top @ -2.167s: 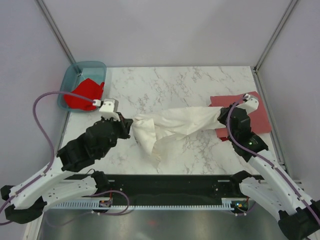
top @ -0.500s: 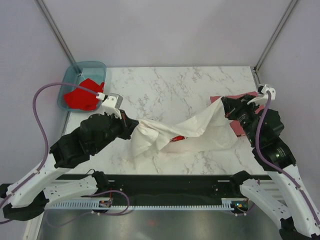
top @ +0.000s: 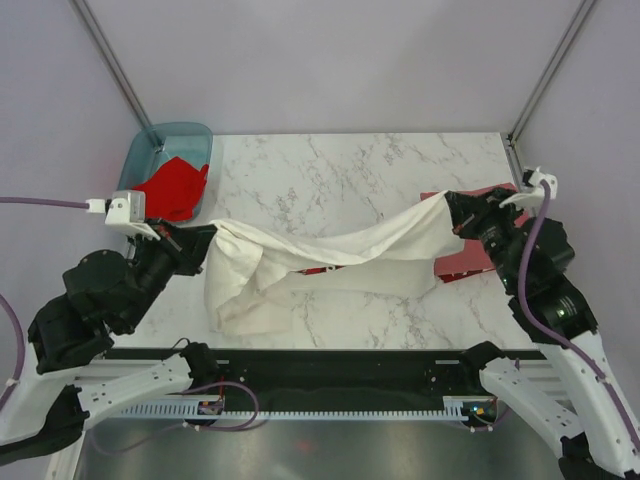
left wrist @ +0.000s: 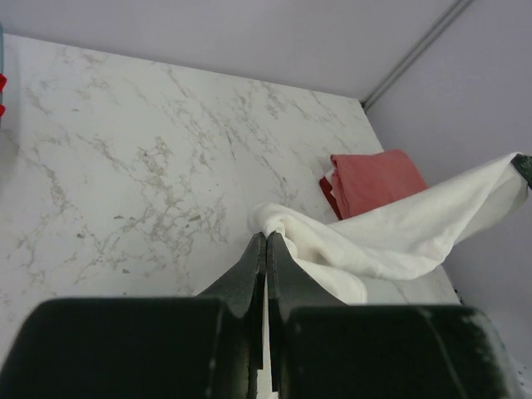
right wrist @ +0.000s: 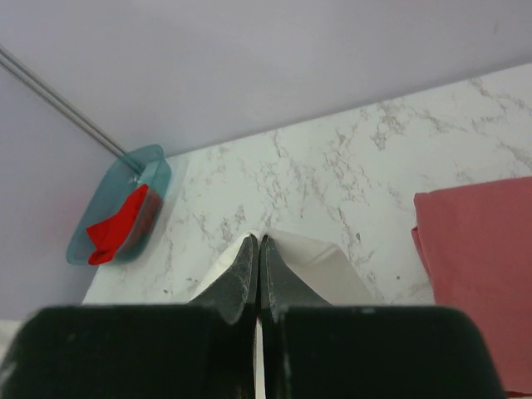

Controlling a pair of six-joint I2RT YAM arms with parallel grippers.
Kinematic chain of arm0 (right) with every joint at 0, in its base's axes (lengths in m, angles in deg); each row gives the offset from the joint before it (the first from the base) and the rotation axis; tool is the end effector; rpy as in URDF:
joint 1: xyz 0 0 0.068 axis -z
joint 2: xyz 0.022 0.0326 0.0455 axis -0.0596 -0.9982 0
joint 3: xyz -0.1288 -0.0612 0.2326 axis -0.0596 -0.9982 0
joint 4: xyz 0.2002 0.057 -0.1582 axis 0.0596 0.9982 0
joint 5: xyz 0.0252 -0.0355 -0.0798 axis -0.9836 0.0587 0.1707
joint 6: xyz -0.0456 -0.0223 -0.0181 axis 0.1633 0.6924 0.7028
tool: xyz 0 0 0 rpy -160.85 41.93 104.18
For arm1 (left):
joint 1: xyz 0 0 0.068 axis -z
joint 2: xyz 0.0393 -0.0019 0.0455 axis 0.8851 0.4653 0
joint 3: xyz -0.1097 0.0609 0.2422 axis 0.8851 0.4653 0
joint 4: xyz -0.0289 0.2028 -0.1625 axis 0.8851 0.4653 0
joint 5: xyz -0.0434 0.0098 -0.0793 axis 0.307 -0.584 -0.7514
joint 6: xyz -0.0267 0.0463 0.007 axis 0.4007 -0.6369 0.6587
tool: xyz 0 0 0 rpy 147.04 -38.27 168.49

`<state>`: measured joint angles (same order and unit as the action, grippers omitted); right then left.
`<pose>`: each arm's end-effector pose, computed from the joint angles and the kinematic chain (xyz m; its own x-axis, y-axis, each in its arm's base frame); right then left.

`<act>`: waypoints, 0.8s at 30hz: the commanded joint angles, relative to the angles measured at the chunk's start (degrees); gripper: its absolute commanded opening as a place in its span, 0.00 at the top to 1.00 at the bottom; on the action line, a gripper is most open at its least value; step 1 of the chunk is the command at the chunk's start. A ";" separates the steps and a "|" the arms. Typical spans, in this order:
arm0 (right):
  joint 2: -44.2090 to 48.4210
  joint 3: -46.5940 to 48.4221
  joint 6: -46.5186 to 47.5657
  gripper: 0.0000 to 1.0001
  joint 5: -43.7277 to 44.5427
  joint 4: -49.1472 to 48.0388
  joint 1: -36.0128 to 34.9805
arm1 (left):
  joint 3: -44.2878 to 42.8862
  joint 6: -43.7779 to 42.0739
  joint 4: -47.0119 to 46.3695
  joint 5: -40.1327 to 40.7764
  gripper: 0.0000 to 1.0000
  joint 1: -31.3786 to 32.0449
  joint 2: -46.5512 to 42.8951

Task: Fold and stack the t-shirts
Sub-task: Flatten the tshirt out

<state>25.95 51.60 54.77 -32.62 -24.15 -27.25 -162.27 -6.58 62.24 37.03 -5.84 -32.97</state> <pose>0.1050 0.0383 0.4293 -0.0746 0.4866 -0.8704 -0.1955 0.8488 0.4913 0.0423 -0.0280 0.4568 -0.2467 -0.4019 -0.8818 0.3046 0.8317 -0.4643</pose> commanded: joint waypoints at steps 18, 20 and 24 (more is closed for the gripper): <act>-30.45 -2.95 -8.82 1.00 5.34 -21.60 0.19 | -5.83 0.61 -10.48 -19.86 0.98 -36.27 38.89; -33.96 -1.72 -8.82 1.00 7.45 -22.56 0.11 | -7.93 2.88 -11.18 -22.52 0.98 -39.10 44.25; -42.21 6.17 -8.21 1.00 11.23 -24.06 1.33 | -15.05 3.96 -13.29 -26.13 0.98 -45.51 55.22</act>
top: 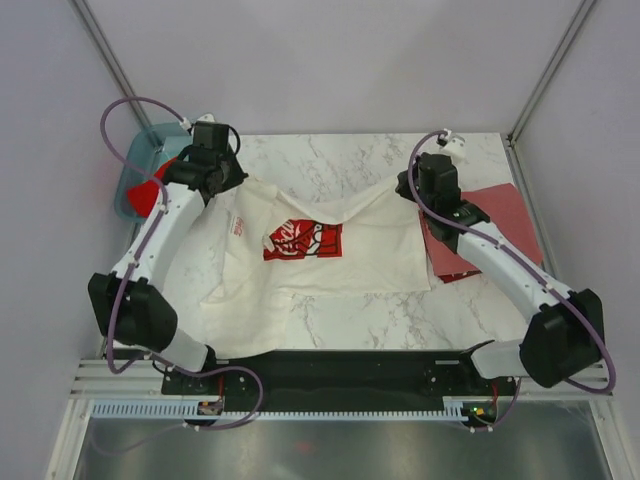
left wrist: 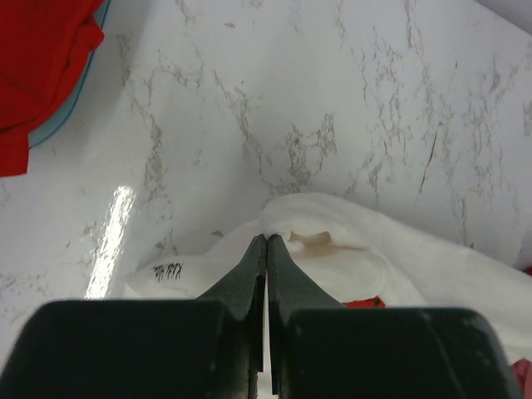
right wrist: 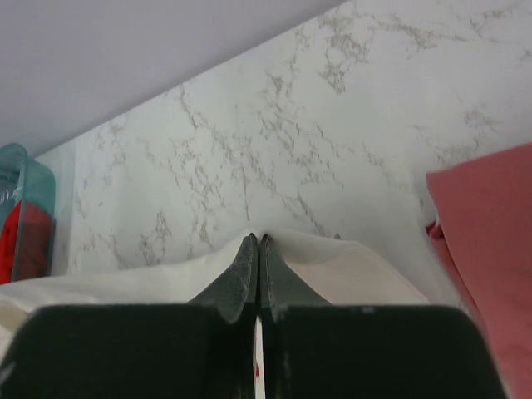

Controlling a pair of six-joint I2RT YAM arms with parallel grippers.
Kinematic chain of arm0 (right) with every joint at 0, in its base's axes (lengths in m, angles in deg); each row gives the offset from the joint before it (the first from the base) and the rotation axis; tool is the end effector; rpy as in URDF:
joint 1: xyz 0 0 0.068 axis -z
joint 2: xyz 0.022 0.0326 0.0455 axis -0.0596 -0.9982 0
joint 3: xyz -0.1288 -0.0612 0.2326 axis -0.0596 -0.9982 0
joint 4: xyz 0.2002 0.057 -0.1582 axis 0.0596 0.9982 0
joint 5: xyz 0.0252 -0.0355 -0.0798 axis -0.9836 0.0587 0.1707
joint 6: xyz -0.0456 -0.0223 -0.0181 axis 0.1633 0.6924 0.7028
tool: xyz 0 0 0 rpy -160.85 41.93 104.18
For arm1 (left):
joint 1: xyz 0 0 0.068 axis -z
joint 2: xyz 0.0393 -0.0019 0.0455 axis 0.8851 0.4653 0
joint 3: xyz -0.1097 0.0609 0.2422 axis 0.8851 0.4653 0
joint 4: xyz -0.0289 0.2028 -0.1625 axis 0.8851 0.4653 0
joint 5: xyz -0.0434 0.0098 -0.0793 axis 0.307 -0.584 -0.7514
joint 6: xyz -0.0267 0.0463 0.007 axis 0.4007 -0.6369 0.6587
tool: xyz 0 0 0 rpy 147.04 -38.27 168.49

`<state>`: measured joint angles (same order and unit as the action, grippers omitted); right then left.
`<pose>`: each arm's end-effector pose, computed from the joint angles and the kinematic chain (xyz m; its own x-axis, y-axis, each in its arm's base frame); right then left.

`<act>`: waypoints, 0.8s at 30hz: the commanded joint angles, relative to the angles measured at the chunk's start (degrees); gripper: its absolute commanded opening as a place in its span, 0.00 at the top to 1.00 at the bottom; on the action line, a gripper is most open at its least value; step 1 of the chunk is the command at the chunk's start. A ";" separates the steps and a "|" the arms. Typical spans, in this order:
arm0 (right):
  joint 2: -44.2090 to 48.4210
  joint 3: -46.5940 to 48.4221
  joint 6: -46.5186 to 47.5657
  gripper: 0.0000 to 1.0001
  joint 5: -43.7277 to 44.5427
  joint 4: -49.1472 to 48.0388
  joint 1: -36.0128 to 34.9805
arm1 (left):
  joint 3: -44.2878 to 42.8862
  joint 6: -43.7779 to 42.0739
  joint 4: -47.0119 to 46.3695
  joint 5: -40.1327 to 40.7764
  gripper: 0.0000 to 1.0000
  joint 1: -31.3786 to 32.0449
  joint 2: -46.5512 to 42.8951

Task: Fold and stack the t-shirts
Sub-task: Flatten the tshirt out

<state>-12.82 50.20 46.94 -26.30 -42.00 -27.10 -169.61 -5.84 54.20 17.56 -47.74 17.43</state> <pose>0.2819 0.1115 0.3240 -0.3241 0.4805 -0.8149 0.1013 0.8741 0.4751 0.3131 -0.0720 0.3589 -0.5706 -0.3781 -0.7290 -0.2781 0.9242 -0.2616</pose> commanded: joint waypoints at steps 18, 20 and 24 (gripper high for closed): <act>-18.67 9.38 3.14 0.32 -5.99 2.32 6.89 | -22.34 -2.42 1.08 -7.19 0.02 -3.11 18.75; -16.56 5.25 2.96 0.43 -3.62 1.54 6.98 | -14.28 0.12 -0.85 -6.92 0.05 -2.05 13.15; -14.89 -1.80 2.70 0.48 -2.81 1.97 7.25 | 1.47 4.96 -7.96 -6.57 0.08 1.11 2.67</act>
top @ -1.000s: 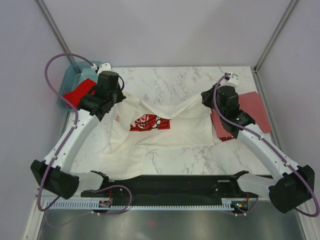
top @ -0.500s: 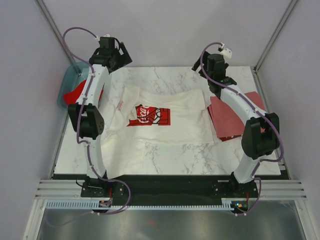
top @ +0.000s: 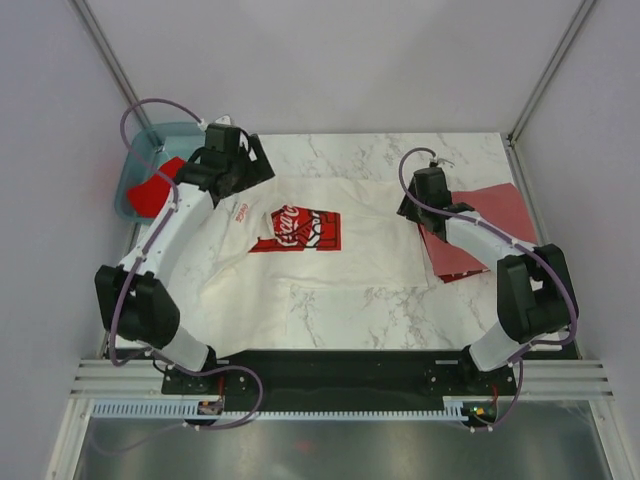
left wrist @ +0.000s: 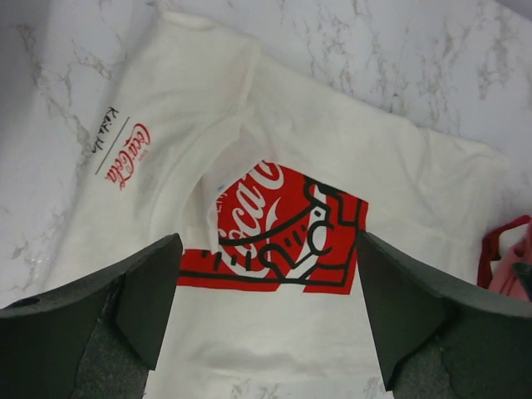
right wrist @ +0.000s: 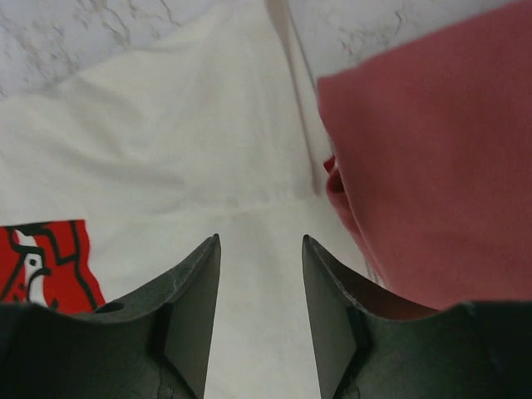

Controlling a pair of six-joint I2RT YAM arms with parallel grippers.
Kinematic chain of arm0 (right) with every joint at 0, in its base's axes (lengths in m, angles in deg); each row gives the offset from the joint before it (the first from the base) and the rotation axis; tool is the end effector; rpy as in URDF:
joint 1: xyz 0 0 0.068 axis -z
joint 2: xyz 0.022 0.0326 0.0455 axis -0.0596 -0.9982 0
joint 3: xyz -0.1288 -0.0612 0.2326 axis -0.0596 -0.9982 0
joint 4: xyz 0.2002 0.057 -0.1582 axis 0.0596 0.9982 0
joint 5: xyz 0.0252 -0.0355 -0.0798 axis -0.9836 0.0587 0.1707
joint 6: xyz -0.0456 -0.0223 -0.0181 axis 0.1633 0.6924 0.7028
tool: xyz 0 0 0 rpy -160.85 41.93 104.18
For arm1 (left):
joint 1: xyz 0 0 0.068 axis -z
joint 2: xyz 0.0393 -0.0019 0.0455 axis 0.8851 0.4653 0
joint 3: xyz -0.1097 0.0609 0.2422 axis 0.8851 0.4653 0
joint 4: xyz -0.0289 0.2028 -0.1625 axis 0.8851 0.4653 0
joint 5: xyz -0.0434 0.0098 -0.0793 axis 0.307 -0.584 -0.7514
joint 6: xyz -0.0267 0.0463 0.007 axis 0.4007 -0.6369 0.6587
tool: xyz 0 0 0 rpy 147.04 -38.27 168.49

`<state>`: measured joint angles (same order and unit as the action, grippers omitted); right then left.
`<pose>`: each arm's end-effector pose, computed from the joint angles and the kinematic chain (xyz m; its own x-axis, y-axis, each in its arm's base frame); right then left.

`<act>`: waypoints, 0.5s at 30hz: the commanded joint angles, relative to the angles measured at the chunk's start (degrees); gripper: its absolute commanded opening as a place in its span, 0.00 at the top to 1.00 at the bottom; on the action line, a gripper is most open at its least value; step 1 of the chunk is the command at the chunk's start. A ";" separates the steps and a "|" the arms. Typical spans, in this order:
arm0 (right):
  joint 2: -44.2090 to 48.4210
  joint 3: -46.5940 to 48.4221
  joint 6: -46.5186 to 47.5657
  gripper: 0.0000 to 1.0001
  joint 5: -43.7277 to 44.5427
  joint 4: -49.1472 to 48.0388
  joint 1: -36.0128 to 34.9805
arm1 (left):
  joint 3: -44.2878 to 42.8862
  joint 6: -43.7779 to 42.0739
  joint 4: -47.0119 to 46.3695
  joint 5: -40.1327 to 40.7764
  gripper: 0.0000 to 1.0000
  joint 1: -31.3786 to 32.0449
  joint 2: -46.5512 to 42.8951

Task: Fold and stack the t-shirts
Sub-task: Flatten the tshirt out

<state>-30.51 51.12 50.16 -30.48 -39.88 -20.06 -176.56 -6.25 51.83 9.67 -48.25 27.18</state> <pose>0.3416 0.0931 0.2296 -0.5600 0.3939 -0.7288 0.2549 0.9190 0.3009 0.3584 -0.0854 0.3465 -0.6290 -0.3747 -0.6811 -0.1945 0.9241 -0.3288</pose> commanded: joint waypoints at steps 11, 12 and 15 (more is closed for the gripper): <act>-2.29 -6.33 -3.07 0.51 1.09 1.35 5.83 | 43.08 13.73 -23.11 -2.02 0.08 3.82 -27.48; -3.00 -5.89 -3.15 0.51 2.40 1.35 5.92 | 43.61 13.47 -23.37 -1.85 0.07 3.82 -27.31; -5.72 -4.22 -4.03 0.51 4.60 1.52 7.15 | 45.46 13.12 -24.51 0.00 0.07 3.73 -25.82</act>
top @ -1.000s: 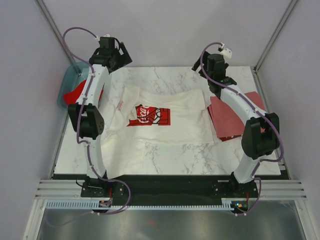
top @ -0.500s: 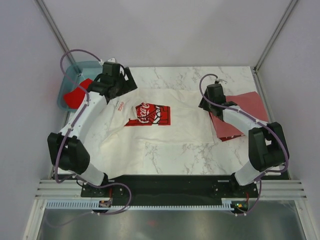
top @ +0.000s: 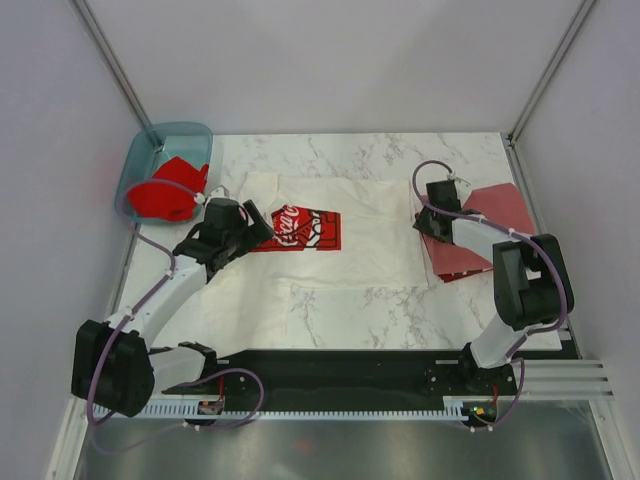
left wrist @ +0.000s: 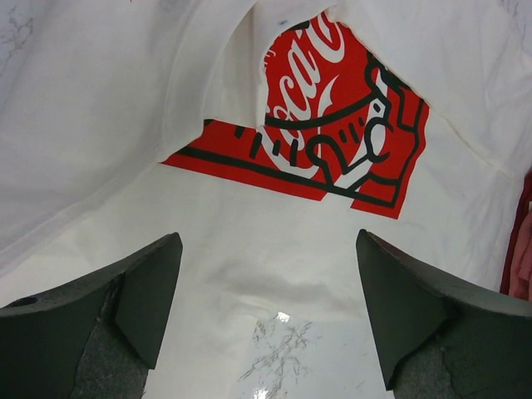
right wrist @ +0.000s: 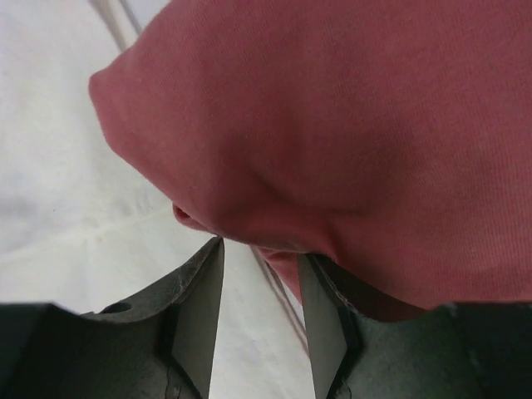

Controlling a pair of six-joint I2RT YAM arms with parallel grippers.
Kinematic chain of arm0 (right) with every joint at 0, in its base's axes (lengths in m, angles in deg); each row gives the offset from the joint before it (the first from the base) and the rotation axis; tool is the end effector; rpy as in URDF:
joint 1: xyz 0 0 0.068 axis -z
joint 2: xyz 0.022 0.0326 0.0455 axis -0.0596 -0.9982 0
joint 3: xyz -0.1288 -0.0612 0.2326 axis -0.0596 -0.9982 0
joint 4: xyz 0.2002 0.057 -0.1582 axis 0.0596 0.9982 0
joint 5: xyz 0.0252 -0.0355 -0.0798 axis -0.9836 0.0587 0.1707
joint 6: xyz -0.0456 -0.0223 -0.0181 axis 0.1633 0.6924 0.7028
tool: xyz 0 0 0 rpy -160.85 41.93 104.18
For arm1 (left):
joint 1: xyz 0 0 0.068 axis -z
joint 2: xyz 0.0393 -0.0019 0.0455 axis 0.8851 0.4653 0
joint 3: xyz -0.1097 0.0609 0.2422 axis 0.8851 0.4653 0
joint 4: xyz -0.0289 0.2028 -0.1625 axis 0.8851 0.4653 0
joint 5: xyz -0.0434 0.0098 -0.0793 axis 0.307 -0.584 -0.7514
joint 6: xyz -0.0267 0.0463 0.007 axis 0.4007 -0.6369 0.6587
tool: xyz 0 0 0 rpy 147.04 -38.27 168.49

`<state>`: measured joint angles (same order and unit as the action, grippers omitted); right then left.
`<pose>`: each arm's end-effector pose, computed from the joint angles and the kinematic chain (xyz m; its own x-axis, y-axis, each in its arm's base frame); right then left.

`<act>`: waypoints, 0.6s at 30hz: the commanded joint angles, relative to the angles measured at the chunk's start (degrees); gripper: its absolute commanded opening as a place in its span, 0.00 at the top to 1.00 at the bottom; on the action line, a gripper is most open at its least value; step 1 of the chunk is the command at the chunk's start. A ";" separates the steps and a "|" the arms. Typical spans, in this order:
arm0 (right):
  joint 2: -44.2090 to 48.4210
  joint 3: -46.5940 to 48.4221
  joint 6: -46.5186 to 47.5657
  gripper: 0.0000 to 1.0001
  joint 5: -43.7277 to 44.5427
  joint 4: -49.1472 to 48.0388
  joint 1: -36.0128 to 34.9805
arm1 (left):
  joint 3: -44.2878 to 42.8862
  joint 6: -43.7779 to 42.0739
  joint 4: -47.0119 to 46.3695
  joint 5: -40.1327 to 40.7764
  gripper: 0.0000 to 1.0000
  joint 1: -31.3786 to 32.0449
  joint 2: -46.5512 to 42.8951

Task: Fold and stack the t-shirts
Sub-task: Flatten the tshirt out

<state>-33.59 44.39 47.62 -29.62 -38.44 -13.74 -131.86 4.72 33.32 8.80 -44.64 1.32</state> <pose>0.3323 0.0512 0.1741 -0.6209 0.4672 -0.6295 0.4387 0.8726 0.2149 0.2408 -0.0729 0.2446 -0.6245 -0.5038 -0.5969 -0.2515 0.8532 -0.4569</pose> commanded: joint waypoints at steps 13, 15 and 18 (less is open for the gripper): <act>-8.80 11.38 -3.08 0.51 9.38 0.17 3.74 | -9.94 2.67 -8.81 1.23 0.09 -1.89 25.34; -8.10 11.65 -3.00 0.45 9.65 0.26 3.74 | -12.58 3.11 -8.46 0.61 0.10 -2.16 30.52; -6.43 11.39 -2.12 0.32 6.41 -1.15 2.86 | -18.81 3.29 -7.58 0.70 0.10 -2.42 35.79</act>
<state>-41.81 54.07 44.63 -24.12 -38.90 -10.71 -145.09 5.79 27.60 9.21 -46.56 32.64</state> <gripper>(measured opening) 0.650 0.900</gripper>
